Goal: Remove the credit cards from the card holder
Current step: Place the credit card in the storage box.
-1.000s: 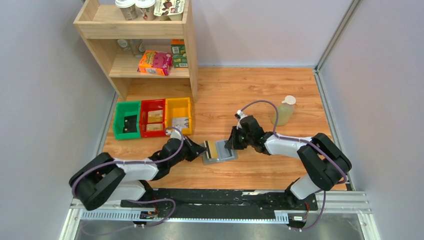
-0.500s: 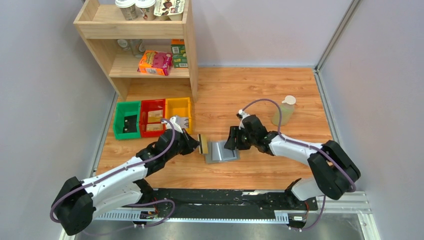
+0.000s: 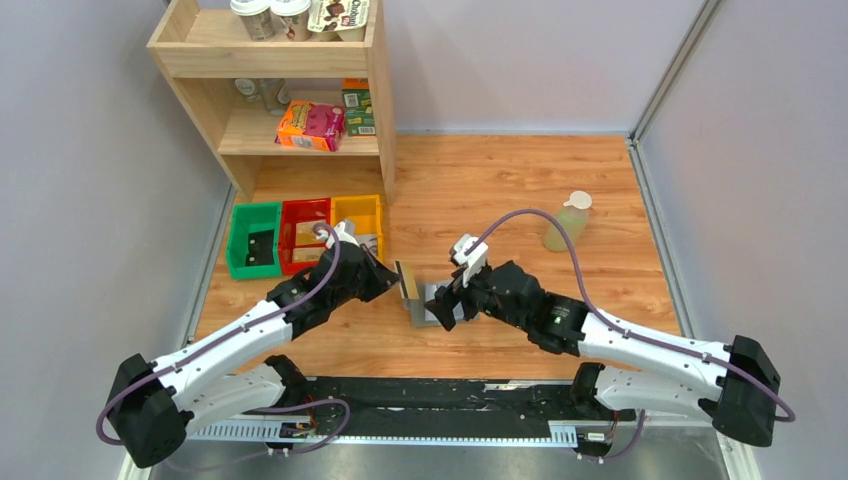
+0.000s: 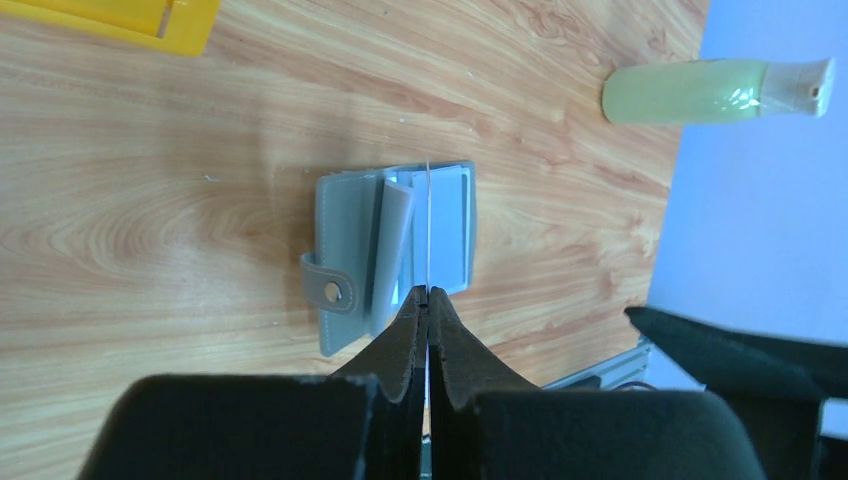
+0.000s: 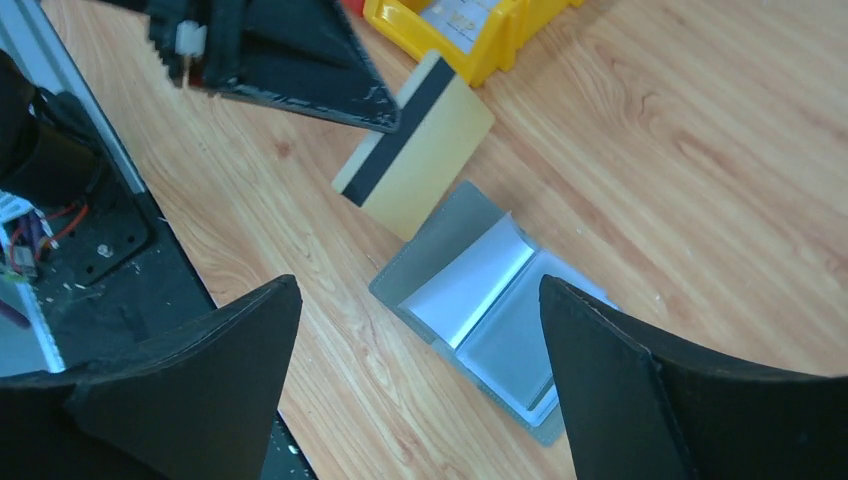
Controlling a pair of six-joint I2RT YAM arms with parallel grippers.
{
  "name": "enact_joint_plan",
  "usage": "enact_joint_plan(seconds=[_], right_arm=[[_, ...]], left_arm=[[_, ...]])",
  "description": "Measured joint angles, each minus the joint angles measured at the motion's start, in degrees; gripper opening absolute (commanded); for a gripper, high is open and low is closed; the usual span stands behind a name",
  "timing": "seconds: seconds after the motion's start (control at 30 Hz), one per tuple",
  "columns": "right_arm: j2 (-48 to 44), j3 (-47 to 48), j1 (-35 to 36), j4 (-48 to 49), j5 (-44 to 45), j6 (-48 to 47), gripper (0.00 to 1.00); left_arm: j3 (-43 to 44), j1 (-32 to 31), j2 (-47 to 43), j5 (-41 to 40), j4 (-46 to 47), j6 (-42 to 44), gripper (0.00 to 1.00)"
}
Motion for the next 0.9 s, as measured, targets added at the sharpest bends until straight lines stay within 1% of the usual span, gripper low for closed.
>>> enact_joint_plan(seconds=[0.17, 0.3, 0.4, 0.47, 0.67, 0.73, 0.87, 0.9], right_arm=[[1.7, 0.0, 8.9, 1.9, 9.3, -7.6, 0.87], [7.1, 0.2, 14.9, 4.9, 17.0, -13.5, 0.82], [11.6, 0.2, 17.3, 7.8, 21.4, -16.7, 0.76], [14.4, 0.3, 18.3, 10.3, 24.7, -18.7, 0.71], [19.6, 0.6, 19.1, 18.3, 31.3, -23.1, 0.6], [21.4, 1.0, 19.1, 20.8, 32.9, -24.4, 0.52], [23.7, 2.1, 19.5, 23.4, 34.6, -26.0, 0.26], [23.8, 2.2, 19.6, 23.8, 34.9, -26.1, 0.17]], left_arm=[[2.0, 0.0, 1.1, 0.4, -2.1, -3.4, 0.0], [4.0, 0.0, 1.9, 1.4, -3.3, -5.0, 0.0], [4.5, 0.0, 1.9, 1.9, -3.3, -5.7, 0.0], [4.7, 0.0, 1.9, 2.4, -3.3, -6.1, 0.0], [4.7, 0.0, 1.9, 3.4, -3.5, -6.7, 0.0], [4.7, 0.0, 1.7, 3.5, -3.6, -6.9, 0.0], [4.7, 0.0, 1.5, 3.5, -3.6, -7.1, 0.0], [4.7, 0.0, 1.4, 3.5, -3.6, -7.0, 0.0]])
